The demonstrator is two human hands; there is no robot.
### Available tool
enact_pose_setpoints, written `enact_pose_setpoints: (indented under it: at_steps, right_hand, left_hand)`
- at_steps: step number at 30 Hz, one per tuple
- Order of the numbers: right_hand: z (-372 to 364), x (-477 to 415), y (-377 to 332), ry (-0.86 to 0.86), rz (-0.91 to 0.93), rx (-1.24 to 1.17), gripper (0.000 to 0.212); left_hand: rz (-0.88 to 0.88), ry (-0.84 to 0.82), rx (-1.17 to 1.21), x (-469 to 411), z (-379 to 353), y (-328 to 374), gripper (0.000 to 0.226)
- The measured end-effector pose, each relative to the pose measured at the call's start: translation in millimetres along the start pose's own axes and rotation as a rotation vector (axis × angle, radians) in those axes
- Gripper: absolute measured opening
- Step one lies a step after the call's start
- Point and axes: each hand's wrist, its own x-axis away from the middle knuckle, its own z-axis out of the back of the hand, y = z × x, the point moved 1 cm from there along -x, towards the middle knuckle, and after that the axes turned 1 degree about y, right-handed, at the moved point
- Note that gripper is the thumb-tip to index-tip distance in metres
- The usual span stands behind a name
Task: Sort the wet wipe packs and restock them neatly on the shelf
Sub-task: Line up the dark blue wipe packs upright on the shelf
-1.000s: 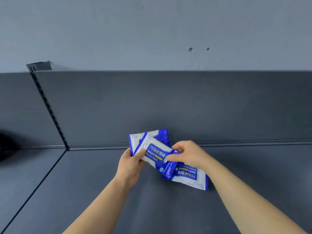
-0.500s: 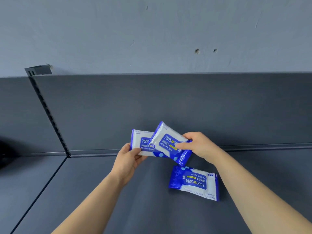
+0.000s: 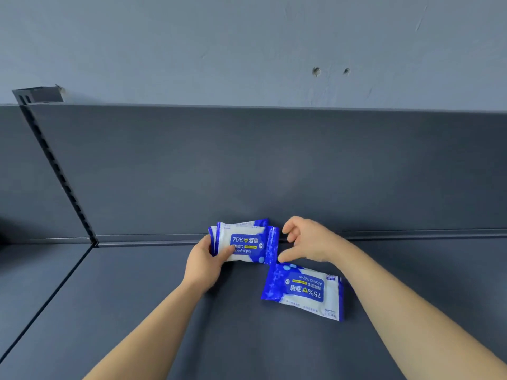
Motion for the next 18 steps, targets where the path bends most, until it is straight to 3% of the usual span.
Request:
enact_pose_setpoints:
  at_steps: [3,6,9,11,14,18]
  right_hand:
    - [-0.3,15.8,10.9,-0.219,-0.087,0.184,0.057]
    - [-10.4,19.0,18.2,-0.264,-0.096,0.212,0.052]
    - [-12.6,18.1,19.6,-0.266,-0.090,0.100,0.033]
    - [-7.9,15.3,19.9,-0.142,-0.061,-0.038,0.023]
    - [-0.5,12.4,17.1,0.035,-0.091,-0.452,0.014]
    - [-11.7,9.2,9.7,0.126,-0.168,-0.819,0.028]
  left_hand:
    - [-0.037,0.007,-0.034,-3.1,-6.8,-1.3,0.026]
    - [-0.028,0.009,-0.043,-6.8,-14.4,-1.3,0.029]
    - [-0.026,0.020,-0.090,-10.3,-16.7,-6.3,0.028]
    - [-0.053,0.058,-0.182,-14.0,-15.7,-9.5,0.025]
    - [-0.062,0.087,-0.227,-15.5,-11.9,-7.2,0.021]
    - [-0.015,0.036,-0.034,-14.1,-12.1,0.9,0.021]
